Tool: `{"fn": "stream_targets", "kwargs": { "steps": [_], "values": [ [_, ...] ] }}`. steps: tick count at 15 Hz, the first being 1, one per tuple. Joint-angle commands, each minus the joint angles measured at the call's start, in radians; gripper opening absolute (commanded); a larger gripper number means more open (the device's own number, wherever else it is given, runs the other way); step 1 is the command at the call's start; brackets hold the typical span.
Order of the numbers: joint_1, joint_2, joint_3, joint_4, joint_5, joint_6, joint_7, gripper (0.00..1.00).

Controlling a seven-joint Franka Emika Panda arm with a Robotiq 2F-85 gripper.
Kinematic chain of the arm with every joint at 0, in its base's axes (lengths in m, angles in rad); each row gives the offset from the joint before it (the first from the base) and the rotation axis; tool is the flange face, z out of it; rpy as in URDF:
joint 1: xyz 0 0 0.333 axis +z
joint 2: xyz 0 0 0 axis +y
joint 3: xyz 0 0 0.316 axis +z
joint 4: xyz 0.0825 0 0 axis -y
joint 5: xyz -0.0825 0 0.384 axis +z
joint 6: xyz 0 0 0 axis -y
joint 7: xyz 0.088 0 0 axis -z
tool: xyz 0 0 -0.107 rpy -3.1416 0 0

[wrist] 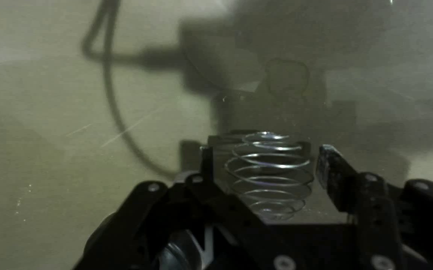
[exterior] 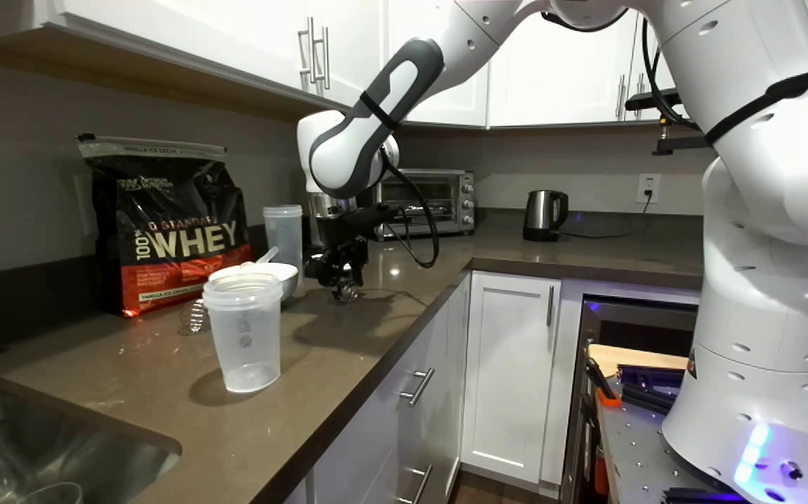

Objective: Pick up the silver blending ball on the right and place it inside the clear bottle on the left

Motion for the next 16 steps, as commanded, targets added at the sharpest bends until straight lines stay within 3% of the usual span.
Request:
{"fn": "stream_targets", "kwargs": {
  "steps": [1,7,12,16],
  "values": [
    [-0.001,0.013,0.003,0.027,0.022,-0.028,0.005,0.64],
    [-0.001,0.012,0.004,0.025,0.028,-0.026,0.005,0.48],
    [0.005,-0.015,0.002,0.003,0.02,-0.017,0.004,0.55],
    [0.014,-0.069,0.004,-0.036,0.01,-0.005,-0.003,0.53]
  ]
}}
